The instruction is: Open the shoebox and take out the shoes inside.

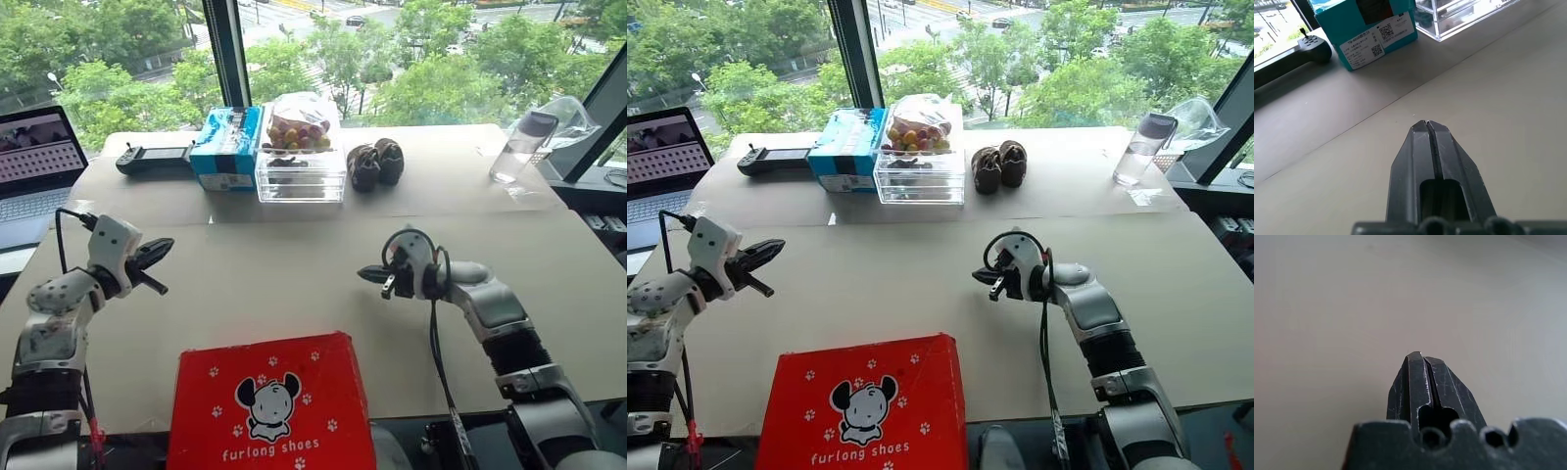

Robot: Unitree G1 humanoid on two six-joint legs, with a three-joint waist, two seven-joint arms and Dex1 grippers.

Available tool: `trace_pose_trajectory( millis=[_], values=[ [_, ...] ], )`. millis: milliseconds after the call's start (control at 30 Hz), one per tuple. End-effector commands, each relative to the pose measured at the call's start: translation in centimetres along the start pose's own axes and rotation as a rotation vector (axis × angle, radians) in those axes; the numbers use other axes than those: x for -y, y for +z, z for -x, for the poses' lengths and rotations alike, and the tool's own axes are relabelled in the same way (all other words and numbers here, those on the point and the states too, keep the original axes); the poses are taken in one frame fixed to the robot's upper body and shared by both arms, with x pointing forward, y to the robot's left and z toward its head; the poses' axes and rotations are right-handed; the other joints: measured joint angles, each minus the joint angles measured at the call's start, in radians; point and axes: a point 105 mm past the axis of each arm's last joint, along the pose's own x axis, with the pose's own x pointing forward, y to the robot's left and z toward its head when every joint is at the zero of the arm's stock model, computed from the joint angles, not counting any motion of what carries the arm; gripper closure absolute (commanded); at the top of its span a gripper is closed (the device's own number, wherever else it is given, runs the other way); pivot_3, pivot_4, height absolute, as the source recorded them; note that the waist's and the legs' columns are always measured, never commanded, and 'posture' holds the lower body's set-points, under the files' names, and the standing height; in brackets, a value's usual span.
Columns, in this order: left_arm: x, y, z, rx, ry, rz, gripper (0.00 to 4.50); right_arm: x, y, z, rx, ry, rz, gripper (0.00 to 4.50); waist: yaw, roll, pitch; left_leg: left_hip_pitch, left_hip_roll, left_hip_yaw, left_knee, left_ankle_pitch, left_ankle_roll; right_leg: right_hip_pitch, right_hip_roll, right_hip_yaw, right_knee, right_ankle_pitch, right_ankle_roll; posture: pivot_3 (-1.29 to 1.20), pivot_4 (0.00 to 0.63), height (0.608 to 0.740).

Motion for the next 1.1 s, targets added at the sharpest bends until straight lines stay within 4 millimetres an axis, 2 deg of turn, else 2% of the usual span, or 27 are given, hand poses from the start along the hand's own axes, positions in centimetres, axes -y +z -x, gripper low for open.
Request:
trace_pose_trajectory(
  millis=[33,133,233,333,467,600,667,800,933,1100],
  values=[
    [-1.2,1.8,1.6,0.044,0.047,-0.030,4.50,1.5,1.7,2.2,0.014,-0.015,0.074,4.46,0.000,0.000,0.000,0.000,0.000,0.000,0.000,0.000,0.000,0.000,0.000,0.000,0.000,0.000,0.000,0.00,0.150,0.740],
    [-0.7,1.0,3.0,-0.013,0.009,-0.055,4.50,2.0,1.2,4.0,-0.044,0.014,0.111,4.46,0.000,0.000,0.000,0.000,0.000,0.000,0.000,0.000,0.000,0.000,0.000,0.000,0.000,0.000,0.000,0.00,0.150,0.740],
    [0.4,0.6,4.9,-0.062,-0.077,-0.036,4.50,1.5,0.5,5.8,-0.109,0.100,0.142,4.46,-0.002,0.000,0.000,-0.001,0.000,0.000,0.000,0.000,0.000,-0.001,0.000,0.000,-0.001,0.000,0.000,0.00,0.150,0.740],
    [3.6,1.7,8.2,-0.056,-0.332,0.073,4.50,0.6,0.4,7.3,-0.133,0.208,0.124,4.46,-0.008,-0.001,0.001,-0.002,0.002,0.001,0.000,-0.001,0.001,-0.002,0.000,0.000,-0.001,0.000,0.000,0.00,0.150,0.740],
    [4.2,2.4,11.9,-0.133,-0.461,0.122,4.50,-0.5,0.1,8.8,-0.167,0.351,0.086,4.46,-0.007,-0.002,0.002,-0.002,0.003,0.001,0.001,-0.001,0.001,-0.001,0.000,0.000,-0.001,-0.001,-0.001,0.00,0.150,0.740],
    [5.6,1.8,15.1,-0.271,-0.603,0.151,4.50,-3.1,-1.7,10.3,-0.270,0.554,0.037,4.46,-0.005,0.000,0.003,0.001,0.003,0.002,0.001,-0.002,0.002,0.001,0.000,0.000,-0.002,-0.001,-0.001,0.00,0.150,0.740],
    [7.7,0.8,16.2,-0.356,-0.711,0.151,4.50,-4.6,-2.3,10.1,-0.290,0.636,0.030,4.46,-0.002,0.000,0.003,0.001,0.004,0.003,0.001,-0.002,0.003,0.001,0.000,0.000,-0.002,-0.002,-0.001,0.00,0.150,0.740],
    [9.8,-0.2,16.6,-0.420,-0.807,0.123,4.50,-5.9,-2.4,9.1,-0.285,0.713,0.037,4.46,0.000,-0.001,0.003,0.001,0.005,0.004,0.001,-0.003,0.002,0.001,-0.001,0.000,-0.001,-0.003,-0.002,0.00,0.150,0.740],
    [11.5,0.2,15.8,-0.389,-0.876,0.114,4.50,-7.1,-2.1,8.1,-0.263,0.779,0.042,4.46,0.003,-0.001,0.003,0.002,0.006,0.004,0.001,-0.002,0.002,0.002,-0.001,0.000,-0.002,-0.003,-0.003,0.00,0.150,0.740],
    [12.0,0.3,14.4,-0.370,-0.907,0.058,4.50,-8.9,-1.7,6.7,-0.222,0.853,0.035,4.46,0.002,-0.001,0.003,0.001,0.006,0.004,0.001,-0.003,0.001,0.001,0.000,0.000,-0.002,-0.003,-0.003,0.00,0.150,0.740]
  ],
)
